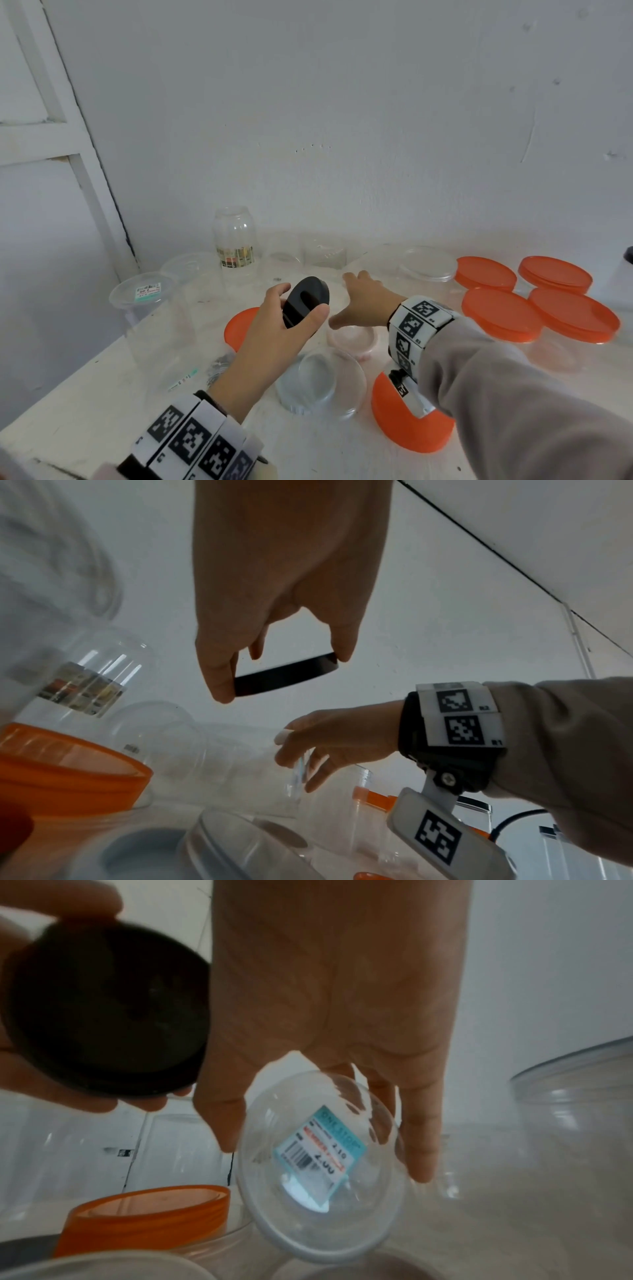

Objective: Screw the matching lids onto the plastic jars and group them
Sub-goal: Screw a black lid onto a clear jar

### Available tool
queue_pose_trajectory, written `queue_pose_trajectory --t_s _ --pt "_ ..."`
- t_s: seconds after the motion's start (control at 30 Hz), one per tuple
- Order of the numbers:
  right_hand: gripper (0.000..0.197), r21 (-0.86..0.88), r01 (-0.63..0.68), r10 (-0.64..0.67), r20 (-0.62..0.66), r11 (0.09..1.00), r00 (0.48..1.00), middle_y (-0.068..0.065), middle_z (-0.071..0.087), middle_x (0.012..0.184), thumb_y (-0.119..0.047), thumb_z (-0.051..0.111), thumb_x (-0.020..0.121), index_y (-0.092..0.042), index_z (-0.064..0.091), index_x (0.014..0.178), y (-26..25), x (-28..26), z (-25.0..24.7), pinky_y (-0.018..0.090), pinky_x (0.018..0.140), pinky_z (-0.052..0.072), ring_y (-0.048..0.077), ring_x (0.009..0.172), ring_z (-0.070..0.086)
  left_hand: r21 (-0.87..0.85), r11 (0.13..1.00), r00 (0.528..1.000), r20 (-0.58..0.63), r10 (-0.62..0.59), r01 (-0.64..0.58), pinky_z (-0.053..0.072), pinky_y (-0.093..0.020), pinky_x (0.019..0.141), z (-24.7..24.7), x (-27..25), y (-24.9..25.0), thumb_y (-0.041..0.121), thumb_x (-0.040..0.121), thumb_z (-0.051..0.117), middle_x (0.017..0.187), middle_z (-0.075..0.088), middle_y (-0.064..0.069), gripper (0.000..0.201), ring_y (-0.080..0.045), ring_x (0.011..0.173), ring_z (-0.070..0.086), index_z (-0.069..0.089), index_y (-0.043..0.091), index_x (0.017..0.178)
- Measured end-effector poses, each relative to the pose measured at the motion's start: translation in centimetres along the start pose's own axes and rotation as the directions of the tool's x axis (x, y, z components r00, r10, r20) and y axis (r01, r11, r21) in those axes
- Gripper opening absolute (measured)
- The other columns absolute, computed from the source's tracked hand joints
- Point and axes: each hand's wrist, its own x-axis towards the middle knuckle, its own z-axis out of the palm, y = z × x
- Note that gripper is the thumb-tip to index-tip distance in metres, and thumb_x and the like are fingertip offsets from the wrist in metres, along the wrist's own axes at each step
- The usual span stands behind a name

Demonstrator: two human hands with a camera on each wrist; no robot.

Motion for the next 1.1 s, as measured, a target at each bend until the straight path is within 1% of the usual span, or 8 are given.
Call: queue_pose_trajectory --t_s 0.17,0.33,0.47,0.67,0.8,0.9,1.03,1.1 --pt "0.086 0.056 -0.073 0.072 0.018 0.996 0.997 0.005 0.031 0.132 -0.052 0.073 0.068 -0.015 0.036 0.137 3.4 -2.4 -1.0 0.041 0.092 0.046 0.026 0.113 0.044 -0.039 0.999 1.0 0.004 0.019 -0.018 0.038 -0.011 0.065 0.9 0.0 0.7 0.055 0.079 0.064 0.101 0.048 0.026 0.077 0.007 0.09 0.052 0.029 0.029 0.142" --pt "0.078 0.234 -0.117 0.128 -0.034 0.965 0.991 0.0 0.046 0.113 -0.057 0.072 0.068 -0.011 0.049 0.128 5.9 -5.6 -1.0 0.025 0.068 0.042 0.016 0.097 0.048 -0.071 0.997 0.998 0.033 0.045 -0.043 0.039 -0.013 0.069 2.1 -0.1 1.8 0.054 0.078 0.065 0.105 0.049 0.022 0.075 0.003 0.093 0.053 0.031 0.028 0.14" --pt "0.061 0.507 -0.198 0.204 0.045 0.839 0.978 0.012 0.061 0.103 -0.044 0.075 0.071 -0.003 0.055 0.112 7.5 -8.4 -0.9 0.039 0.085 0.055 0.019 0.083 0.059 -0.093 0.994 0.997 0.056 0.062 -0.056 0.038 -0.014 0.07 3.3 -0.1 2.8 0.052 0.08 0.065 0.106 0.048 0.023 0.072 0.003 0.094 0.053 0.032 0.029 0.14" --pt "0.058 0.714 -0.265 0.16 0.213 0.648 0.964 0.016 0.059 0.112 -0.02 0.079 0.075 -0.009 0.045 0.121 10.2 -13.3 -1.1 0.036 0.085 0.057 0.027 0.101 0.065 -0.125 0.99 0.991 0.105 0.083 -0.07 0.042 -0.024 0.082 5.7 -0.2 4.7 0.05 0.08 0.066 0.109 0.051 0.018 0.073 -0.004 0.102 0.055 0.032 0.027 0.141" --pt "0.085 0.642 -0.204 0.065 0.234 0.739 0.97 0.005 0.05 0.115 -0.028 0.082 0.066 -0.027 0.032 0.135 11.9 -15.7 -0.6 0.014 0.074 0.051 0.014 0.099 0.058 -0.136 0.987 0.984 0.142 0.107 -0.088 0.043 -0.028 0.09 7.2 0.1 5.9 0.053 0.079 0.066 0.11 0.051 0.017 0.074 -0.005 0.103 0.055 0.032 0.029 0.141" --pt "0.089 0.611 -0.183 0.095 0.173 0.77 0.98 -0.001 0.044 0.119 -0.028 0.084 0.061 -0.031 0.034 0.135 13.1 -16.8 -0.1 0.021 0.085 0.049 0.012 0.107 0.053 -0.15 0.981 0.975 0.169 0.146 -0.121 0.041 -0.019 0.076 8.2 0.2 6.7 0.054 0.078 0.066 0.106 0.049 0.022 0.074 0.004 0.098 0.052 0.032 0.03 0.14" --pt "0.089 0.585 -0.181 0.159 0.09 0.79 0.983 -0.008 0.044 0.121 -0.016 0.09 0.06 -0.033 0.033 0.127 14.7 -17.3 0.6 0.021 0.081 0.049 0.008 0.114 0.049 -0.165 0.976 0.962 0.207 0.177 -0.144 0.039 -0.016 0.07 9.2 0.4 7.8 0.057 0.078 0.065 0.108 0.05 0.018 0.076 0.0 0.098 0.053 0.031 0.031 0.14" --pt "0.094 0.57 -0.193 0.18 0.081 0.798 0.98 -0.01 0.045 0.124 -0.016 0.091 0.059 -0.034 0.03 0.128 15.3 -17.3 1.0 0.024 0.09 0.046 0.011 0.12 0.046 -0.162 0.974 0.952 0.239 0.192 -0.156 0.039 -0.018 0.071 9.7 0.3 8.3 0.061 0.074 0.064 0.114 0.05 0.013 0.08 -0.004 0.101 0.054 0.031 0.032 0.14"
